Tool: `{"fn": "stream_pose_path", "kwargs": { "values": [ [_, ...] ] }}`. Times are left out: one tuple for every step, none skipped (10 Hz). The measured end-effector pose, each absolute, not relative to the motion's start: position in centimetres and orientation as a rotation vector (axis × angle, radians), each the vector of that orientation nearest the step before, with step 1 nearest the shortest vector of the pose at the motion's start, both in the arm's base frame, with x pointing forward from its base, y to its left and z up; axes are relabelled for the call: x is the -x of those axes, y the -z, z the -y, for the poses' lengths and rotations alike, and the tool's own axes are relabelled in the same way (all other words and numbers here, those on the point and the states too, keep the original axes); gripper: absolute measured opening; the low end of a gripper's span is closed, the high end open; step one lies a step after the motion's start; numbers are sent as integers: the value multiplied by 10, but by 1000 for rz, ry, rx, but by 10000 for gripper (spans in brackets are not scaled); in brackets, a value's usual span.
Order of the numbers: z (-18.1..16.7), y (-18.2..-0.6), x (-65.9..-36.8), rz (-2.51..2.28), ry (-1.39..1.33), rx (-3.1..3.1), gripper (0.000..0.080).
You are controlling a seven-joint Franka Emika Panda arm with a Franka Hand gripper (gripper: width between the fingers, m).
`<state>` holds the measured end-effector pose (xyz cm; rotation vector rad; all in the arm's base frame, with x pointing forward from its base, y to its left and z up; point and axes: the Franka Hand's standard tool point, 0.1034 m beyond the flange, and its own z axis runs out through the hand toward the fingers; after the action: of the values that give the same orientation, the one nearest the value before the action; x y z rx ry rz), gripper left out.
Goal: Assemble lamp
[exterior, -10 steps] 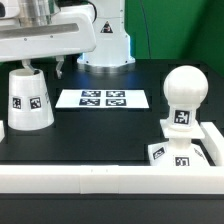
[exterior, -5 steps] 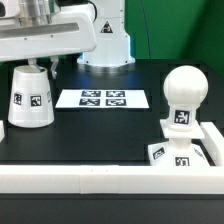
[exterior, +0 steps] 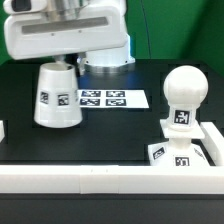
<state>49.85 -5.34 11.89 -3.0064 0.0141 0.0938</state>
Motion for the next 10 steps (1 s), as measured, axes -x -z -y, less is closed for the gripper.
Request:
{"fn": "stream_pose_path", "kwargs": {
  "values": [
    [36, -138, -521, -88, -103, 2992, 44],
    [21, -155, -543, -134, -110, 2981, 44],
    [8, -169, -562, -166, -144, 2968, 44],
    [0, -185, -581, -181, -180, 2952, 44],
    [-1, -201, -601, -210, -168, 2941, 44],
    [3, -212, -607, -207, -234, 2926, 44],
    [5, -210, -610, -210, -227, 2928, 44],
    [4, -210, -609, -208, -231, 2928, 44],
    [4, -210, -609, -208, -231, 2928, 44],
    [4, -209, -609, -208, -232, 2928, 44]
  ]
}}
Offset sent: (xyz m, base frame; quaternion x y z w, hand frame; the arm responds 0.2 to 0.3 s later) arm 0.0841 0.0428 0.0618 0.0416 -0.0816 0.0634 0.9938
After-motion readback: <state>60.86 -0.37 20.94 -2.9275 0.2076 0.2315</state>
